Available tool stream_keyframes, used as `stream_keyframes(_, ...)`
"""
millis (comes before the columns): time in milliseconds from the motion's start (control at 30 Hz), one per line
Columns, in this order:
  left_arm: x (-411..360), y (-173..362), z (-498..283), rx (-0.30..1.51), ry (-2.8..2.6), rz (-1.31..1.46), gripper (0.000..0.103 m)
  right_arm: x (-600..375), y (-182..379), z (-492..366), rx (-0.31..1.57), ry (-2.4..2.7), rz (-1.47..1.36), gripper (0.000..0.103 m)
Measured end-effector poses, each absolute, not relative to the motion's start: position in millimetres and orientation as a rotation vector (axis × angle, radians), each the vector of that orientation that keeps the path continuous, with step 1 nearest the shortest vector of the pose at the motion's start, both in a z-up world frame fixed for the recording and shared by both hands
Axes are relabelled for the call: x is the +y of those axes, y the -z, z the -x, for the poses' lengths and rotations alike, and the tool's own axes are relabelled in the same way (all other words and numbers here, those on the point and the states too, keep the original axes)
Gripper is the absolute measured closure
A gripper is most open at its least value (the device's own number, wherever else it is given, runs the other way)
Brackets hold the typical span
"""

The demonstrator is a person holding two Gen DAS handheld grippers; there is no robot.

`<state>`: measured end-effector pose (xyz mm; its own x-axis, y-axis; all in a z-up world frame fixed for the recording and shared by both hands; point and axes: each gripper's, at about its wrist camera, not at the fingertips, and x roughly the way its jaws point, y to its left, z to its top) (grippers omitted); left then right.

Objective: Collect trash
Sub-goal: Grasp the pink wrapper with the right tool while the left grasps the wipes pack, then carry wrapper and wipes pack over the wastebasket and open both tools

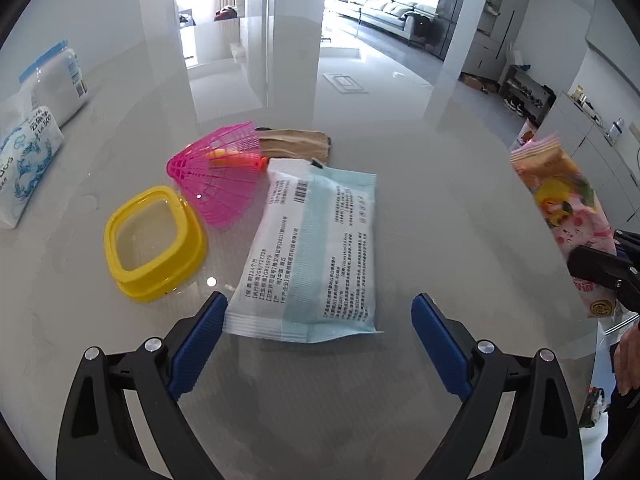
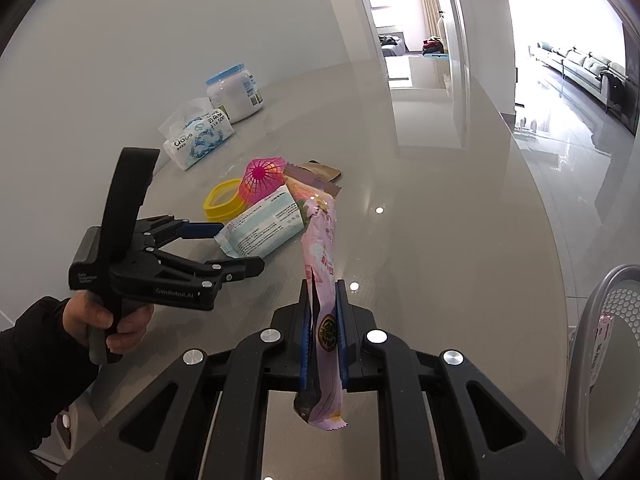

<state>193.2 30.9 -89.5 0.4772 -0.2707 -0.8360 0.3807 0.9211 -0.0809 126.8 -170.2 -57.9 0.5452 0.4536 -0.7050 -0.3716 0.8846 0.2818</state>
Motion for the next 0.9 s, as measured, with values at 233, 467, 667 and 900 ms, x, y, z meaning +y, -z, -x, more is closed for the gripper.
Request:
stream_keyframes(233, 19.9, 87.5, -206.8, 1.012, 0.320, -0.078, 0.012, -174.2, 59.1, -126.2, 0.866, -0.474, -0.113, 0.092)
stream_keyframes(467, 1.2, 93.3, -218.2, 1.033, 0.266, -0.115, 0.014, -176.5, 62.3, -126.8, 0.875, -0.453, -0.123, 0.092)
stream_keyframes(667, -5.2, 90.9, -210.0, 1.008, 0.235, -0.122, 0.038, -171.6, 65.4, -128.4, 0.881, -0.405, -0.099, 0.092)
stream_keyframes(900, -1.7, 77.7, -190.5, 0.963, 0.188, -0.095, 0.046, -173.6, 69.7, -124.0, 0.879, -0.346, -0.087, 0.092)
